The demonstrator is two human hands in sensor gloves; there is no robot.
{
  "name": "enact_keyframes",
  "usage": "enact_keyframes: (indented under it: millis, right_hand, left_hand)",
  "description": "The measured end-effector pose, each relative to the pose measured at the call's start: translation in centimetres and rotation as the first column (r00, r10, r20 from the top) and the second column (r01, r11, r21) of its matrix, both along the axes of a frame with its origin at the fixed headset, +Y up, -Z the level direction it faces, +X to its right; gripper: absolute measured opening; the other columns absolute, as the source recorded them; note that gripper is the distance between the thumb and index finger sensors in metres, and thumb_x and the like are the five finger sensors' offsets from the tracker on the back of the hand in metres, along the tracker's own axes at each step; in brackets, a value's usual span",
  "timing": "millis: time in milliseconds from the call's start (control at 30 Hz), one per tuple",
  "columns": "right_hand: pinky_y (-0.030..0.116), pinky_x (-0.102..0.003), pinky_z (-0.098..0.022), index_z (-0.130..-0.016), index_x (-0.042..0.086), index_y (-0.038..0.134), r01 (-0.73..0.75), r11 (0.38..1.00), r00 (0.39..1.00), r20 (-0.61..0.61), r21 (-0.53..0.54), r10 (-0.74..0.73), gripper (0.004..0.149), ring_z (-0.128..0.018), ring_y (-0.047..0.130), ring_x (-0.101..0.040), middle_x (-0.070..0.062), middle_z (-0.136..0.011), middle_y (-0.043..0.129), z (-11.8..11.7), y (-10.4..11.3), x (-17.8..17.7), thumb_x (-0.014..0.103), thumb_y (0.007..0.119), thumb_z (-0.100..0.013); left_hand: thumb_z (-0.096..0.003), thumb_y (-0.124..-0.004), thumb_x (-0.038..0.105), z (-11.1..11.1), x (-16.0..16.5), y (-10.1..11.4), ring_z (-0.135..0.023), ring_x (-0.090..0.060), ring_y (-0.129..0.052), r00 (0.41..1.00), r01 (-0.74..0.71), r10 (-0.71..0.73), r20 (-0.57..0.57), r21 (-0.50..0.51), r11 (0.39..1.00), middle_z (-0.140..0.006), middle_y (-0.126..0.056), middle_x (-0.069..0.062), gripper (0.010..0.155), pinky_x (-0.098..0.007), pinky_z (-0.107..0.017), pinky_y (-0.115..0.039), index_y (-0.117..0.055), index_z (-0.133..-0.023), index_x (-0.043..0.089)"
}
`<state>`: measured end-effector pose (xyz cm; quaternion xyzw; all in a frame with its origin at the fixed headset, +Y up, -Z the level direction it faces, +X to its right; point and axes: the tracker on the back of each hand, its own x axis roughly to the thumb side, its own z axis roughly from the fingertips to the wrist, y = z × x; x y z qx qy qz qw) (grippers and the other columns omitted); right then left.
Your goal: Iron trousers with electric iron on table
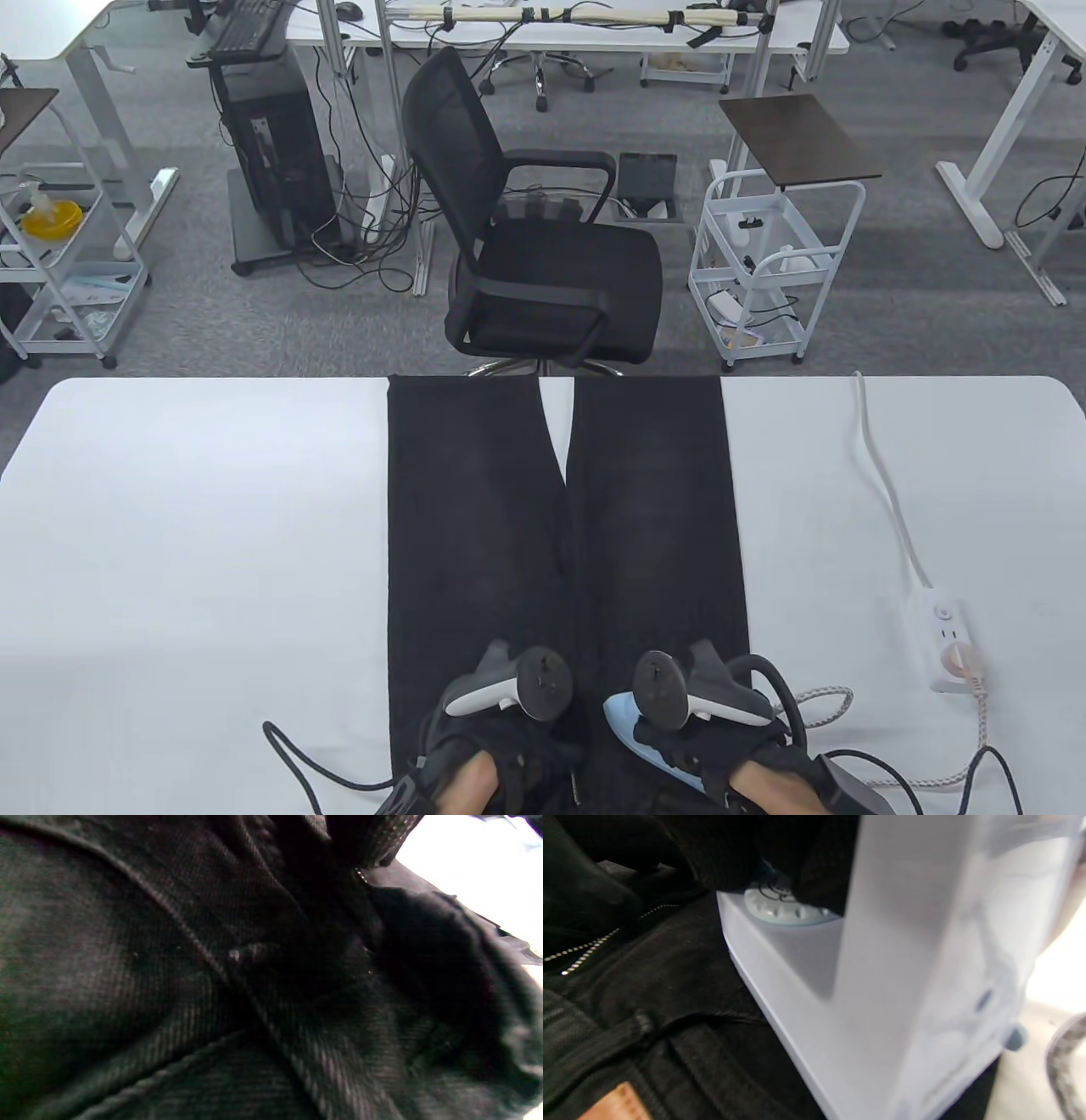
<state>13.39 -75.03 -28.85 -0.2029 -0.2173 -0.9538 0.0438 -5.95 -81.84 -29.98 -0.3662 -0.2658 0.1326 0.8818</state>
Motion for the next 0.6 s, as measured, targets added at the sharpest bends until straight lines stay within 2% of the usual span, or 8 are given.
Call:
enact_keyframes:
  millis: [133, 300, 367, 400, 500, 567, 600]
  right_hand:
    - [0.086, -0.05, -0.038, -0.093, 0.003, 0.058, -0.016, 0.999, 1.0, 0.012, 0.035, 0.015, 0.057, -0.035, 0.097, -0.013, 0.003, -0.055, 0.089, -1.5, -0.1, -0.1, 0.046, 0.075, -0.06]
    - [0.086, -0.05, -0.038, -0.094, 0.003, 0.058, -0.036, 0.995, 0.997, 0.077, 0.092, 0.029, 0.057, -0.036, 0.097, -0.013, 0.003, -0.056, 0.089, -5.4, -0.2, -0.3, 0.046, 0.075, -0.059]
    - [0.086, -0.05, -0.039, -0.094, 0.004, 0.058, -0.03, 0.995, 0.993, 0.113, 0.094, 0.019, 0.057, -0.037, 0.097, -0.012, 0.004, -0.056, 0.089, -7.5, -0.2, -0.3, 0.046, 0.074, -0.059]
    - [0.085, -0.051, -0.039, -0.094, 0.004, 0.058, -0.013, 0.998, 0.987, 0.158, 0.058, 0.004, 0.057, -0.037, 0.097, -0.013, 0.003, -0.056, 0.089, -9.3, -0.2, -0.2, 0.045, 0.075, -0.059]
    - [0.086, -0.05, -0.039, -0.094, 0.005, 0.058, -0.071, 0.994, 0.975, 0.218, 0.078, 0.053, 0.057, -0.037, 0.097, -0.012, 0.004, -0.057, 0.089, -12.7, -0.2, 0.0, 0.046, 0.074, -0.059]
    - [0.085, -0.051, -0.041, -0.095, 0.005, 0.057, -0.03, 0.999, 0.955, 0.297, 0.034, 0.018, 0.057, -0.039, 0.097, -0.013, 0.003, -0.058, 0.089, -14.9, -0.3, 0.6, 0.046, 0.074, -0.059]
    - [0.084, -0.052, -0.041, -0.095, 0.006, 0.057, -0.022, 0.999, 0.942, 0.335, 0.049, 0.004, 0.057, -0.04, 0.097, -0.014, 0.002, -0.058, 0.089, -15.8, -0.5, 0.9, 0.046, 0.074, -0.059]
  left_hand:
    - [-0.0641, -0.074, 0.046, 0.0, 0.2, 0.0, -0.091, -0.067, 0.009, 1.0, 0.007, -0.007, 0.008, -0.001, 1.0, -0.109, 0.01, -0.039, 0.098, -0.083, -0.059, -0.015, -0.001, -0.114, 0.003]
    - [-0.0643, -0.074, 0.046, 0.1, 0.3, 0.0, -0.09, -0.067, 0.009, 1.0, 0.017, -0.017, 0.016, 0.002, 1.0, -0.108, 0.011, -0.039, 0.099, -0.083, -0.059, -0.015, 0.0, -0.114, 0.002]
    - [-0.0643, -0.074, 0.046, 0.1, 0.3, 0.0, -0.09, -0.067, 0.009, 1.0, 0.018, -0.018, 0.018, 0.002, 1.0, -0.108, 0.011, -0.04, 0.099, -0.083, -0.059, -0.015, 0.0, -0.113, 0.002]
    - [-0.0642, -0.074, 0.046, 0.1, 0.3, 0.0, -0.09, -0.067, 0.009, 1.0, 0.019, -0.019, 0.019, 0.003, 1.0, -0.108, 0.011, -0.04, 0.099, -0.083, -0.059, -0.015, 0.0, -0.113, 0.002]
    - [-0.0642, -0.073, 0.046, 0.1, 0.3, 0.0, -0.09, -0.067, 0.009, 1.0, 0.023, -0.023, 0.021, 0.004, 1.0, -0.108, 0.011, -0.04, 0.1, -0.083, -0.059, -0.015, 0.001, -0.113, 0.002]
    - [-0.0643, -0.073, 0.047, 0.2, 0.3, 0.0, -0.09, -0.067, 0.009, 0.999, 0.024, -0.024, 0.022, 0.005, 1.0, -0.108, 0.011, -0.039, 0.099, -0.083, -0.059, -0.015, 0.001, -0.113, 0.002]
    - [-0.0643, -0.073, 0.047, 0.2, 0.3, 0.0, -0.09, -0.067, 0.009, 0.999, 0.024, -0.024, 0.022, 0.004, 1.0, -0.108, 0.011, -0.04, 0.1, -0.083, -0.059, -0.015, 0.001, -0.113, 0.002]
